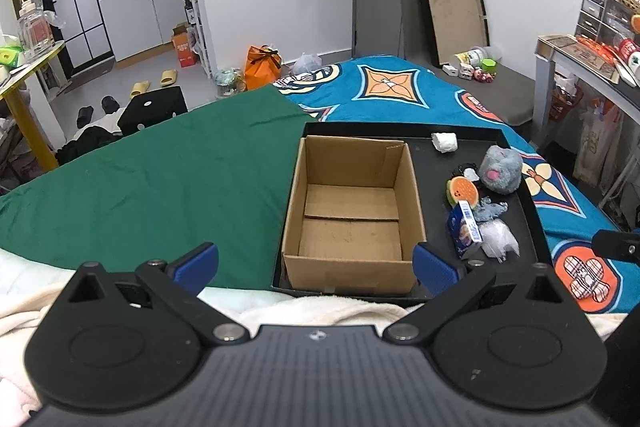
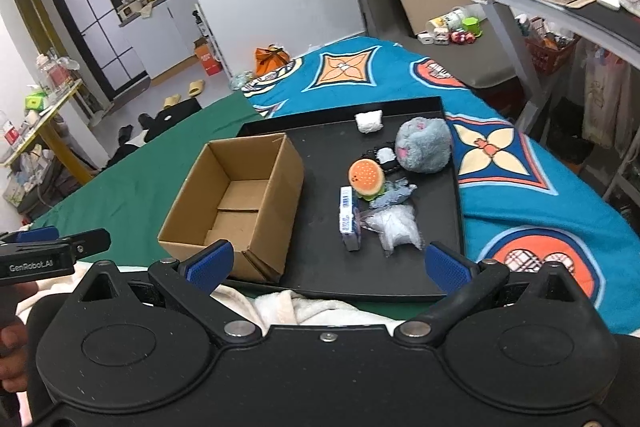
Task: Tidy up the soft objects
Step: 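Reach the right gripper to the blue tissue pack and close on it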
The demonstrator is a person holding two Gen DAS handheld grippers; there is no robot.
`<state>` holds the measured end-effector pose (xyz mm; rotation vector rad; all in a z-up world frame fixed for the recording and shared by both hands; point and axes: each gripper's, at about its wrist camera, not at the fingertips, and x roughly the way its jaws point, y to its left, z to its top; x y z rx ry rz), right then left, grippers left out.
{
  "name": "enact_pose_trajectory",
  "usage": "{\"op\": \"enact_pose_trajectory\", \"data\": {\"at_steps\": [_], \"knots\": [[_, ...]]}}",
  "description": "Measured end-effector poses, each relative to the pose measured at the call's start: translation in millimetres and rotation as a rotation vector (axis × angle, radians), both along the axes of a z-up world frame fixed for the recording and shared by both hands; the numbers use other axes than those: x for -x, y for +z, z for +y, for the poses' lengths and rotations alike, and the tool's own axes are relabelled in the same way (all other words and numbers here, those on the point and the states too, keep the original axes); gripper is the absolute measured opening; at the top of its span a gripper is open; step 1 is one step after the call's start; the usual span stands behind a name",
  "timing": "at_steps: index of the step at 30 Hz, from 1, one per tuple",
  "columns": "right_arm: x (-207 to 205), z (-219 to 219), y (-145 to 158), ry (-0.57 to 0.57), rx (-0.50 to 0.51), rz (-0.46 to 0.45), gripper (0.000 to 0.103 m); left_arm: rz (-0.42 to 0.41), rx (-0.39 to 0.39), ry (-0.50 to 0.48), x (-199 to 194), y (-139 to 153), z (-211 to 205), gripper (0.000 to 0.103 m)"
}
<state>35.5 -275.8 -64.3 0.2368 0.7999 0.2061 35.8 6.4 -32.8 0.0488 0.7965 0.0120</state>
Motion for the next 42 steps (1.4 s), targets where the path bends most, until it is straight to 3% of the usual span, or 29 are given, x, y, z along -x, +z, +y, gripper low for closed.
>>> {"op": "enact_pose_trajectory", "data": {"at_steps": [16,40,42], "knots": [[-42,7,-30,0.010,-0.061,0.037,0.102,0.036,-0.009,0.088,-40,-33,22,0.102],[-103,25,-93,-0.005,-0.057,0.160,0.069,0.117,-0.043,0.120,-94,-86,29,0.095],[-107,26,-98,-0.002,-0.059,0.162,0.067,0.129,-0.042,0.124,-98,-91,29,0.089]]}}
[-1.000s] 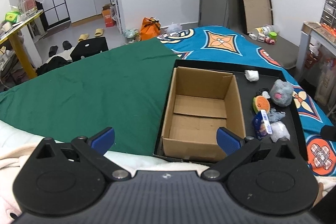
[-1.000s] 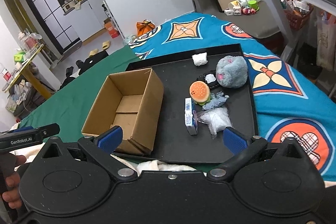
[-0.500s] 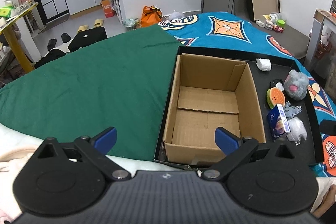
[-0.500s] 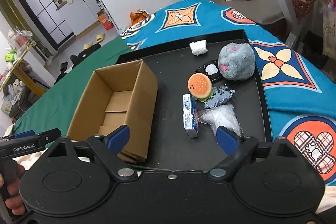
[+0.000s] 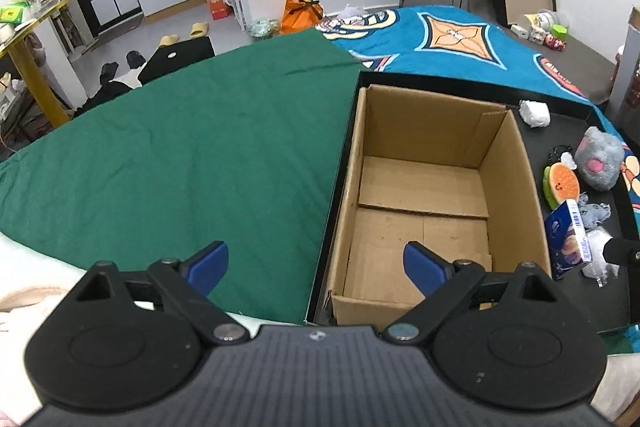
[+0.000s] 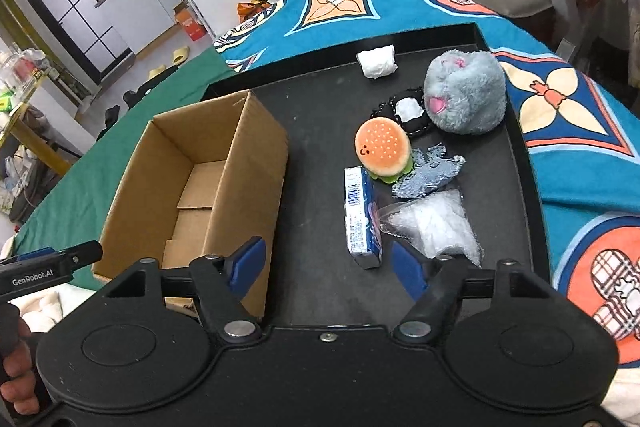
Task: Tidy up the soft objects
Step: 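Reach the right gripper to the blue tissue pack and close on it, then lift the tissue pack with the right gripper and drop it into the cardboard box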
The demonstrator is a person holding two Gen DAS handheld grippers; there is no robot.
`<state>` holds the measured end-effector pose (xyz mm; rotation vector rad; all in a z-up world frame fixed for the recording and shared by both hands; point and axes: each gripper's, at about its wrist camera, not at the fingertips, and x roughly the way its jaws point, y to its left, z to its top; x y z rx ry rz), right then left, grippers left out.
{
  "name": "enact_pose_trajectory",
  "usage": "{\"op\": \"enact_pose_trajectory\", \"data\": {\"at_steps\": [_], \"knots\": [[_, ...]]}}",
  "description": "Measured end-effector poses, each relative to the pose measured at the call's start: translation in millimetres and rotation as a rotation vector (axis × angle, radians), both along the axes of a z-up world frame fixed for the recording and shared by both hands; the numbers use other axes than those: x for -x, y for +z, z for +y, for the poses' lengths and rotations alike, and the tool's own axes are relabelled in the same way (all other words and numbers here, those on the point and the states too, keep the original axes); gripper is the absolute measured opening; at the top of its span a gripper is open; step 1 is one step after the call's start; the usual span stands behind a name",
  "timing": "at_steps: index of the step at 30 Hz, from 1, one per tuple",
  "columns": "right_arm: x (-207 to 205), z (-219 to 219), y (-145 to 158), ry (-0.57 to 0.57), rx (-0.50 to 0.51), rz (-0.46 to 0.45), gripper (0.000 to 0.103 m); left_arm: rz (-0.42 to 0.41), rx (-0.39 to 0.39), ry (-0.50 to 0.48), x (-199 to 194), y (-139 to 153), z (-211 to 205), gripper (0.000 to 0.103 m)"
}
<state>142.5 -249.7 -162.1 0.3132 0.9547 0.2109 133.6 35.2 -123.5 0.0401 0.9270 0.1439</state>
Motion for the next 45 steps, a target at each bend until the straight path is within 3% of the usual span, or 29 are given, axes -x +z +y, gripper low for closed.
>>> {"op": "enact_pose_trajectory", "data": {"at_steps": [9,22,34,45], "knots": [[-16,5,-25,-0.011,0.017,0.050,0.053,0.033,0.011,0.043,-9,-12,4,0.068],[-29,20,-38,-0.005,0.129,0.039,0.039,0.072,-0.052,0.050,-21,-25,-5,0.043],[-30,29,-46,0.027,0.214,0.018,0.020,0.044,-0.087,0.028,-21,-27,-14,0.017],[-10,27,-21,0.005,0.234,-0.068,0.017,0.002,-0.079,0.005,-12,-23,-17,0.012]]}}
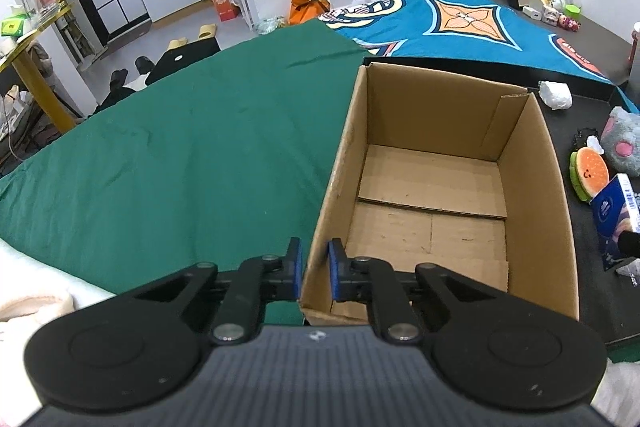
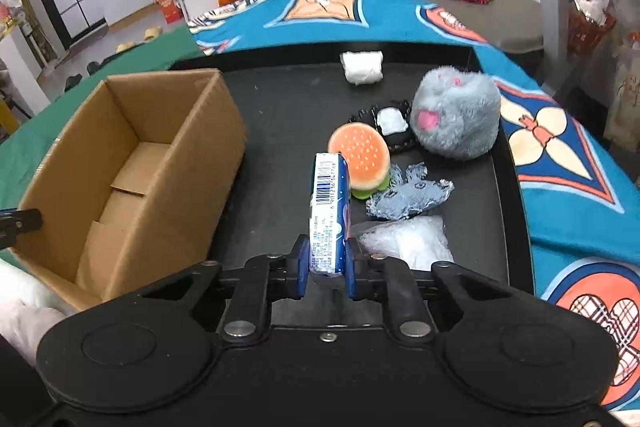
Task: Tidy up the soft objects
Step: 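Lift the tissue pack with the right gripper and drop it into the cardboard box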
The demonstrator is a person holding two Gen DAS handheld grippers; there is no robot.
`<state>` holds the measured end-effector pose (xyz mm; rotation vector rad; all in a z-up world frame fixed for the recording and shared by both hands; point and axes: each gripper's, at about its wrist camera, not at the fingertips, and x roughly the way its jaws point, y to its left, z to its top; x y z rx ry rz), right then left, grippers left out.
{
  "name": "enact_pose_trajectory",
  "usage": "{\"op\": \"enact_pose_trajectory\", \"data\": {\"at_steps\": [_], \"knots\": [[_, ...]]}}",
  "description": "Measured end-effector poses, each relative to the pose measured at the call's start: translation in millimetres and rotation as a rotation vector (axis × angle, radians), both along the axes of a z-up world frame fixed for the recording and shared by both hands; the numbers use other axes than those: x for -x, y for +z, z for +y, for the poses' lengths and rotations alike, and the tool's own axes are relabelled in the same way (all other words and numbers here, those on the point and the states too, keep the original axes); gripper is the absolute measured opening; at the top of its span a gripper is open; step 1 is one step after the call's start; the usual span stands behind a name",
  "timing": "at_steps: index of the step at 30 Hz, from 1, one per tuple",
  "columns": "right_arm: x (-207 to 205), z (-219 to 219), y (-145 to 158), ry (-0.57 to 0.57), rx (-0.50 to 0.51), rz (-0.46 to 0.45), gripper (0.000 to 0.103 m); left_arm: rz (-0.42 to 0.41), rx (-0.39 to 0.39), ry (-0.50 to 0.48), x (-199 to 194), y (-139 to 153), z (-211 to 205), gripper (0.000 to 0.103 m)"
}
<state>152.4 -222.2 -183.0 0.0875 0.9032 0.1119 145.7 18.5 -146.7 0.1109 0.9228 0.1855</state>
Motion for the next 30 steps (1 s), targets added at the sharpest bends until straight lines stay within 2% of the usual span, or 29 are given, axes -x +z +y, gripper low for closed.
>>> {"op": "enact_pose_trajectory", "data": {"at_steps": [14,23,30], "knots": [[31,17,49,0.022,0.018,-0.187,0.017,-0.030,-0.012,-0.034,9,1,0,0.011],[37,37,66,0.091,0.035,-0.275,0.017,-0.031,0.007,-0.030,8,1,5,0.011],[32,55,74,0.131,0.024,-0.301,0.017,-0.050,0.008,-0.043,11,3,5,0.011]]}}
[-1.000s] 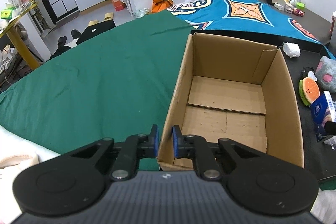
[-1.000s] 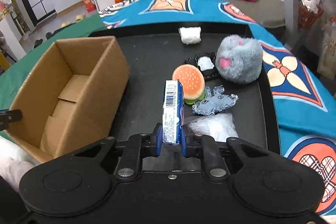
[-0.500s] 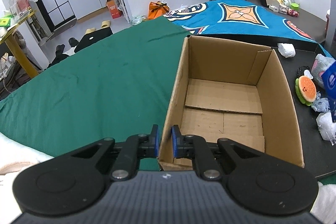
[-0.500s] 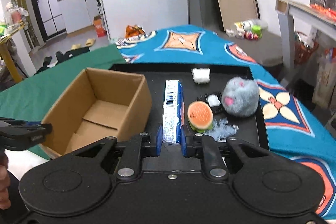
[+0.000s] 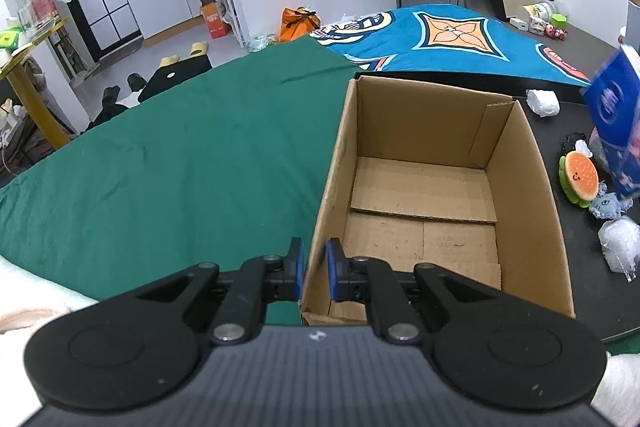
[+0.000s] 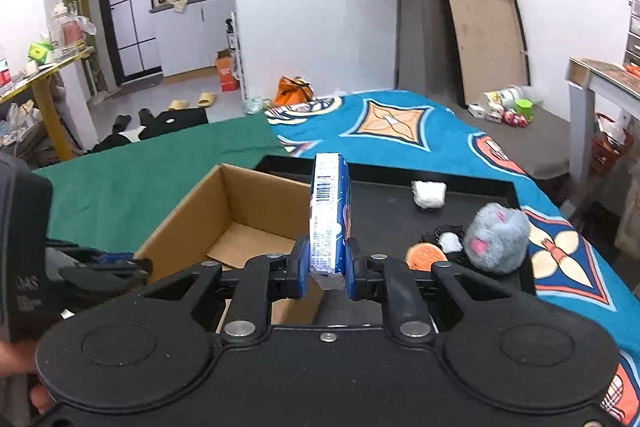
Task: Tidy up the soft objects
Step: 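Lift the tissue pack with the right gripper and drop it into the cardboard box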
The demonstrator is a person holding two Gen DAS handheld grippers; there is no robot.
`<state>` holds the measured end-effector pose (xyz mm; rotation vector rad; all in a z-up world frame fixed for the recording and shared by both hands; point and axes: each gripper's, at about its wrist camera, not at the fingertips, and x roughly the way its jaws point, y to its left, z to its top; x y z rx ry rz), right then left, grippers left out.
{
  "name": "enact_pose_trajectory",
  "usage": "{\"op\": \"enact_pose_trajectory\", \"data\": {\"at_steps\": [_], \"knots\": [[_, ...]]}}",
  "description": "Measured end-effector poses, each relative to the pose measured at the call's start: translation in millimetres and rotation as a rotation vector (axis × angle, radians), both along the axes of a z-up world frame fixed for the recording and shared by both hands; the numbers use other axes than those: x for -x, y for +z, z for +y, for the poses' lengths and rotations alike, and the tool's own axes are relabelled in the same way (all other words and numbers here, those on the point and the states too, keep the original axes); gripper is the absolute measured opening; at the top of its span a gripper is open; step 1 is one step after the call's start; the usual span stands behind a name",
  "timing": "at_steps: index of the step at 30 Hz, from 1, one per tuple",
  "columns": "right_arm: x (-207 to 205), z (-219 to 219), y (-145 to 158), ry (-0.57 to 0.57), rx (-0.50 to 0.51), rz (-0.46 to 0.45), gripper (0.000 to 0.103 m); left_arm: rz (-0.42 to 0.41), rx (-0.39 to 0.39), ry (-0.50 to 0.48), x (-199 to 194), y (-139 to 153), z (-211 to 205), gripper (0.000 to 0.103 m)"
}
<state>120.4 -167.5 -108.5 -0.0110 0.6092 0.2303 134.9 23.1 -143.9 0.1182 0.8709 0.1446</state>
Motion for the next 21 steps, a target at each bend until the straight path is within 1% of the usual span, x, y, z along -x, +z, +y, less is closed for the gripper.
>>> {"op": "enact_pose_trajectory", "data": {"at_steps": [12,15,18,21], "knots": [[-9,42,-9,0.096,0.044,0.019,0.018,0.006,0.051,0.007,-2,0,10,0.011],[-12,48,-11,0.107,0.045,0.026,0.018,0.011,0.074,0.013,-4,0,14,0.011],[-14,53,-14,0.114,0.042,0.032,0.018,0.014,0.116,0.016,-6,-1,20,0.011],[-18,57,-15,0.122,0.038,0.038,0.018,0.013,0.137,0.025,-8,-3,23,0.010]]}}
